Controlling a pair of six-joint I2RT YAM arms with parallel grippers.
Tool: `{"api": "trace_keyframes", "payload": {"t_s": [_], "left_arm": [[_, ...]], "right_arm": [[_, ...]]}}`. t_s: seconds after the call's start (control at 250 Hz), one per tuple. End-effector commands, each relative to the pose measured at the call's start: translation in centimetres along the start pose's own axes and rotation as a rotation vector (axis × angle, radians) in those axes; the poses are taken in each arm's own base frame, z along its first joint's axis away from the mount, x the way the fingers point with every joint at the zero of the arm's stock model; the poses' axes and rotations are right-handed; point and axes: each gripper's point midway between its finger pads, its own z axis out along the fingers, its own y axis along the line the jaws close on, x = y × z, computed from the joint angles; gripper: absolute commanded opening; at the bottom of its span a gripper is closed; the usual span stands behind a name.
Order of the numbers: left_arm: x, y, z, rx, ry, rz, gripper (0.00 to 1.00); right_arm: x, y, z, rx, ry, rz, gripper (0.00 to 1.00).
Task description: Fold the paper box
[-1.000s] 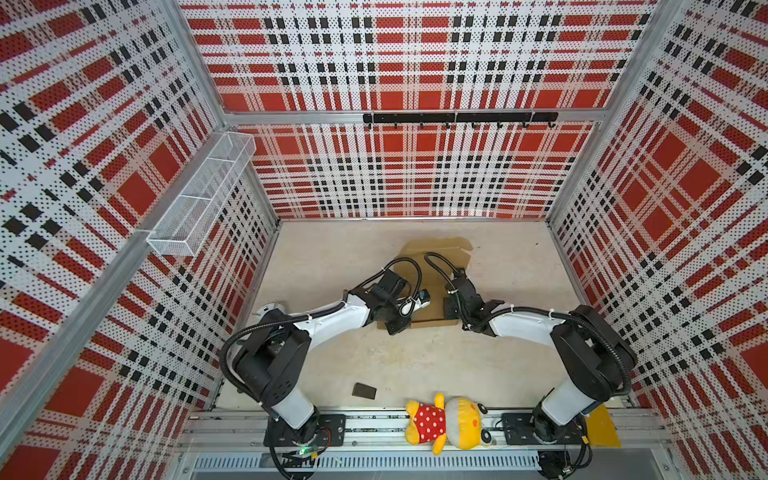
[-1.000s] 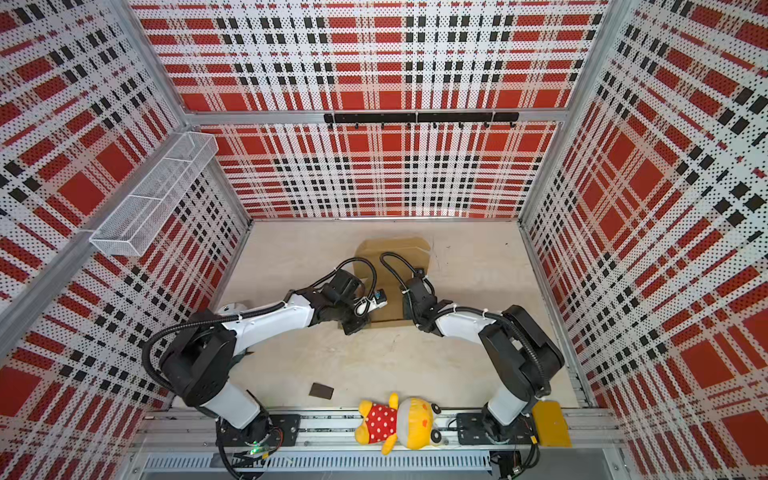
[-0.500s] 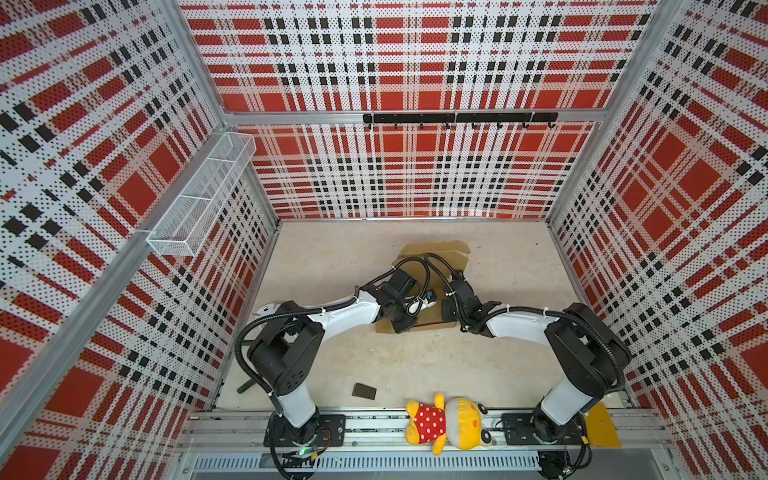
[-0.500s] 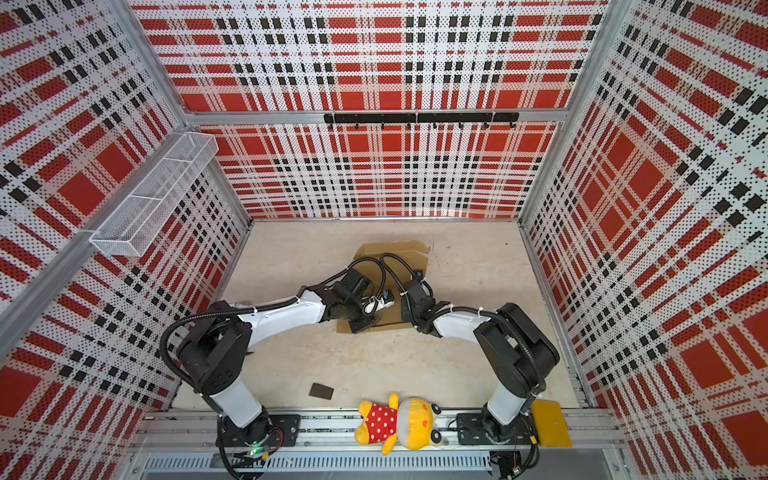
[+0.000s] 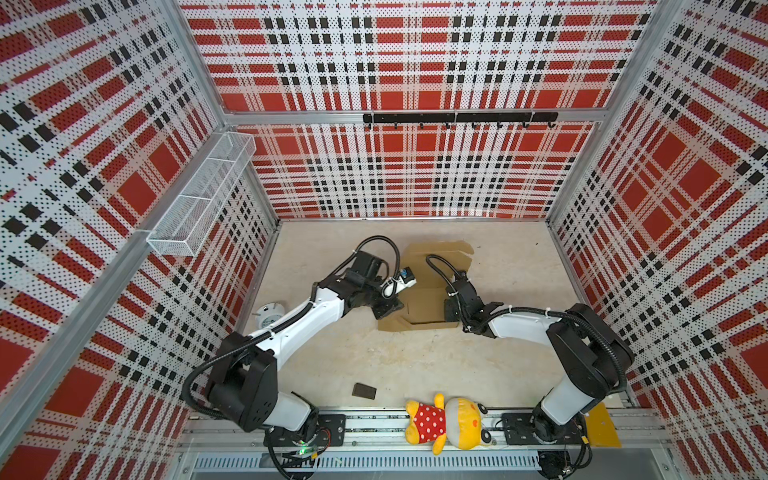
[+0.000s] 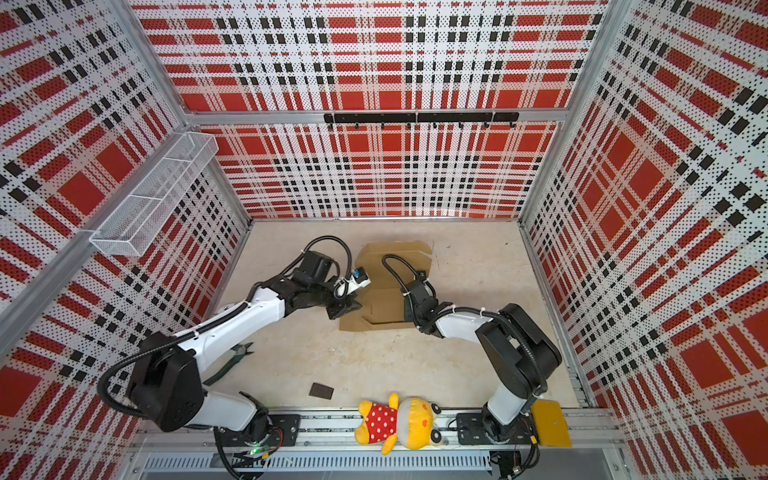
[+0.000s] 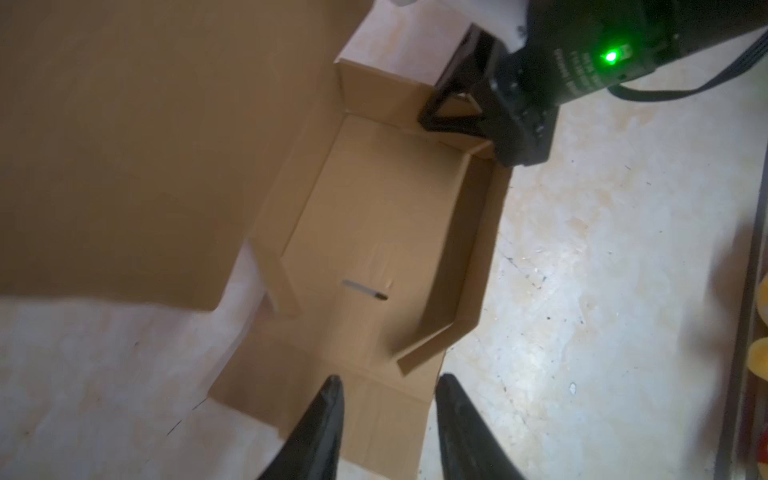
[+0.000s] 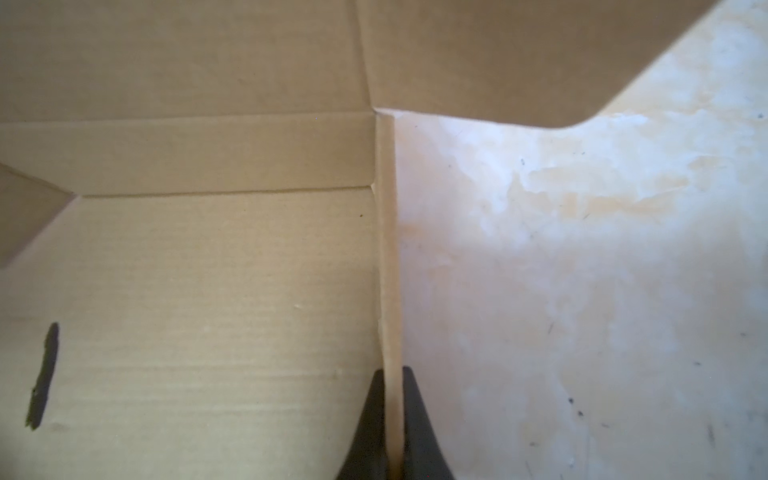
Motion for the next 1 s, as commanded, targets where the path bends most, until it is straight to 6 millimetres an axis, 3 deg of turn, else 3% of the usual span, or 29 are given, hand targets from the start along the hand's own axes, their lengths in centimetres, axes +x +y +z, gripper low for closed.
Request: {"api": "trace_keyframes", "payload": {"t_s": [0.0, 0.232, 0.384, 0.488, 0.58, 0.756, 0.824, 0.996], "left_arm": [[0.9, 0.4, -1.9, 0.065, -0.061, -0.087, 0.44], [2.1, 6.9, -7.1, -0.018, -0.301, -0.455, 0.55], [4.6, 9.5, -10.3, -0.093, -0.355, -0.621, 0.6], [6.5, 9.9, -11.4, -0.091, -0.318, -0.716, 0.64], [7.5, 10.2, -11.1, -0.055, -0.31, -0.787, 0.65], [8.4, 11.8, -11.6, -0.004, -0.538, -0.992, 0.73], [9.5, 11.6, -11.9, 0.006, -0.573, -1.074, 0.78], [10.1, 9.6, -11.4, 0.066, -0.593, -1.112, 0.85]], "right_arm": [[-2.6, 0.2, -1.3, -0.033, -0.091, 0.04, 0.0], [-3.2, 0.4, -2.0, -0.084, -0.121, 0.074, 0.0], [-3.9, 1.0, -2.3, -0.132, -0.138, 0.079, 0.0], [-4.3, 1.7, -2.3, -0.182, -0.148, 0.096, 0.0], [-4.6, 2.7, -2.3, -0.237, -0.152, 0.106, 0.0], [-5.6, 4.2, -2.8, -0.329, -0.176, 0.142, 0.0], [-5.9, 4.7, -3.3, -0.364, -0.189, 0.155, 0.0], [-6.2, 5.0, -3.5, -0.402, -0.206, 0.187, 0.0]]}}
